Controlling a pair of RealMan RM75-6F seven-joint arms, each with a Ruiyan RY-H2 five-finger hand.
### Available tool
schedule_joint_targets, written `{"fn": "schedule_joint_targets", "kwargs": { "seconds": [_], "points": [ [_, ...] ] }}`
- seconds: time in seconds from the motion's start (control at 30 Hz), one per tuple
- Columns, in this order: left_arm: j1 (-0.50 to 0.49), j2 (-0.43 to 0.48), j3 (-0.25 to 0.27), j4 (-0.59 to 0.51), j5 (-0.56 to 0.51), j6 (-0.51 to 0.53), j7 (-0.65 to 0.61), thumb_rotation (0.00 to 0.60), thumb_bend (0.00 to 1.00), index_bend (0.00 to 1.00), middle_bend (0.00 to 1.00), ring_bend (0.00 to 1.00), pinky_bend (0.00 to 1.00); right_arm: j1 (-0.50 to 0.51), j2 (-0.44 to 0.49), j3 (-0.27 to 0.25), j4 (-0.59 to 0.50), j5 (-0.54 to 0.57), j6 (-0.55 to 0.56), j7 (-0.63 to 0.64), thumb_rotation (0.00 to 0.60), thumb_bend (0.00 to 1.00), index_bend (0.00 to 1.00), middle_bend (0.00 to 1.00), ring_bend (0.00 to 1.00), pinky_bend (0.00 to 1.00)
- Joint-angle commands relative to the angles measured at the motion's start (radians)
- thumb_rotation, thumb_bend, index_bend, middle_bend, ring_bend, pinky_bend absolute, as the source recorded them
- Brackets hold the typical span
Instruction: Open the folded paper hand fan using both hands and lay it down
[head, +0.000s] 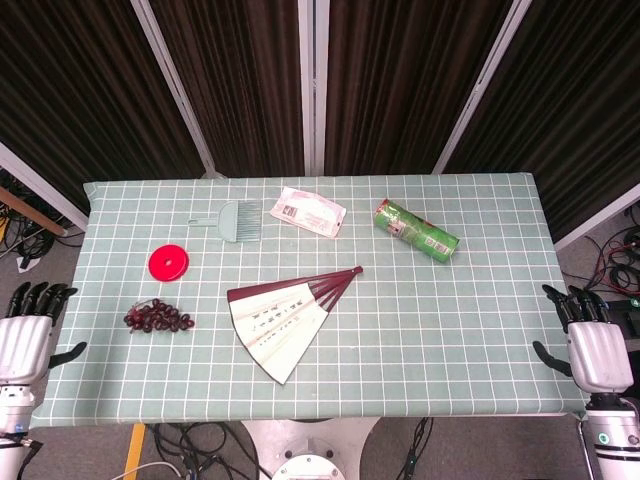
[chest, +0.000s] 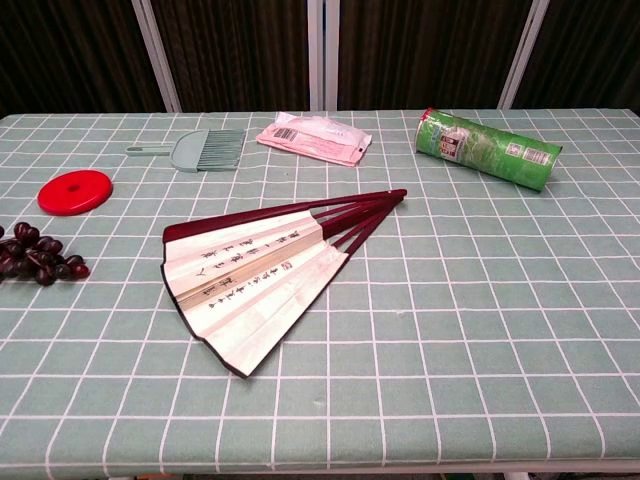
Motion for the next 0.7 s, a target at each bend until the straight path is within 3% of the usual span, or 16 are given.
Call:
{"fn": "schedule_joint_targets", "kwargs": {
  "seconds": [0.03, 0.33, 0.47, 0.7],
  "points": [
    [-0.005, 0.000, 0.003, 0.001, -0.004, -0.016, -0.001, 0.600, 0.09, 0.21, 0.17, 0.11, 0.08, 0.005, 0.006, -0.002, -0.007, 0.000, -0.010, 0.011, 0.600, 0.13, 0.12, 0.25, 0.10, 0.11],
    [-0.014, -0.003, 0.006, -0.004, 0.010, -0.023, -0.014, 0.600, 0.08, 0.21, 0.17, 0.11, 0.08, 0.000, 0.025, -0.006, -0.021, -0.012, 0.002, 0.038, 0.600, 0.13, 0.12, 0.25, 0.10, 0.11],
    [-0.051, 0.005, -0.023, -0.013, 0.021, -0.044, -0.042, 0.600, 0.07, 0.20, 0.17, 0.11, 0.08, -0.001, 0.041, -0.002, -0.033, -0.015, 0.010, 0.039, 0.600, 0.13, 0.12, 0.25, 0.10, 0.11],
    [-0.235, 0.038, -0.084, -0.022, 0.065, -0.248, -0.175, 0.600, 0.08, 0.22, 0.18, 0.11, 0.14, 0.026, 0.079, 0.000, -0.066, -0.029, -0.027, 0.027, 0.600, 0.13, 0.12, 0.25, 0.10, 0.11]
  ]
}}
